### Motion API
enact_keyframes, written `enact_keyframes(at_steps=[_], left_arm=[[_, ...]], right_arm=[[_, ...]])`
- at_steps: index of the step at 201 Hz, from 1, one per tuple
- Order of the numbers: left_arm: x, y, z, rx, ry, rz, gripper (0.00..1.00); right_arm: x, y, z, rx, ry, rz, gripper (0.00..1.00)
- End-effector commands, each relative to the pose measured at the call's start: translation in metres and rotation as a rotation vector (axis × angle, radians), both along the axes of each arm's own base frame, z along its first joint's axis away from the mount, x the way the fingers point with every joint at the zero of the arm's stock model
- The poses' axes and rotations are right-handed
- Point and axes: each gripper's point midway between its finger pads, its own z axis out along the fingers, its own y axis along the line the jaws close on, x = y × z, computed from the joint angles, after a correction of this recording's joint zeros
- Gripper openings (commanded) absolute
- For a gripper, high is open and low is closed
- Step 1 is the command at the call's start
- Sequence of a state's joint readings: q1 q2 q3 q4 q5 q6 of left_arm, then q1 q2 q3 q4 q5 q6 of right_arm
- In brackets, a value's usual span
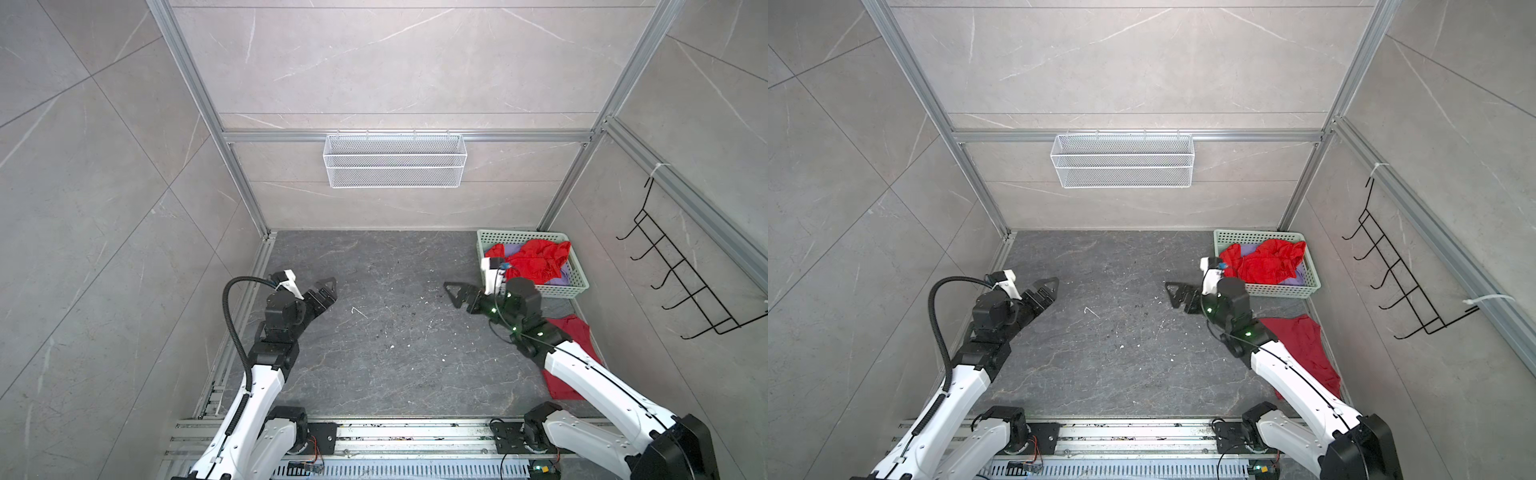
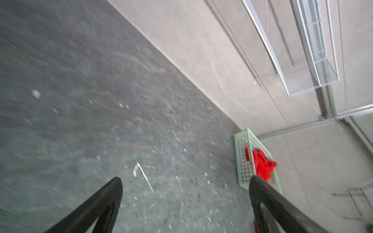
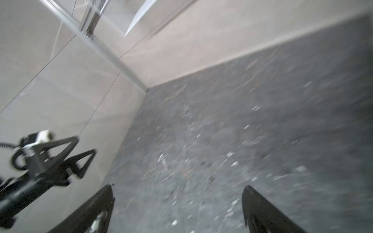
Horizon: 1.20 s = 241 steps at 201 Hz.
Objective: Fold and stack the t-shirts
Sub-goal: 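Reach the right gripper into the basket while the left gripper moves toward table center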
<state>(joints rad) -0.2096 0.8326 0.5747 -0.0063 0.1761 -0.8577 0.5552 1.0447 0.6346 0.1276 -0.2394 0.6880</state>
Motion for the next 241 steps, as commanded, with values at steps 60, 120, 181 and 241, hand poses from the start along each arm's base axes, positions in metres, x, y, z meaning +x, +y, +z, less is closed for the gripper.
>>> enact_keyframes(at_steps=[60, 120, 181, 241], left_arm=[[-0.055, -0.097, 0.012, -0.088, 0.004, -0.181, 1.0], [-0.05, -0.116, 0.004, -0.107, 0.004, -0.247, 1.0], [-0.022, -0.131, 0.034, 0.29, -0.05, -0.355, 1.0], [-0.005, -0.242, 0.027, 0.358, -0.074, -0.79, 1.0]], right_arm=[[-0.057, 0.058, -0.027, 0.027, 0.117, -0.031, 0.99], [-0.047, 0.025, -0.049, -0.074, 0.236, -0.216, 0.97], [0.044, -0.044, 0.0, -0.605, -0.013, -0.463, 0.97], [0.133, -0.131, 0.005, -0.66, 0.067, -0.6, 0.97]])
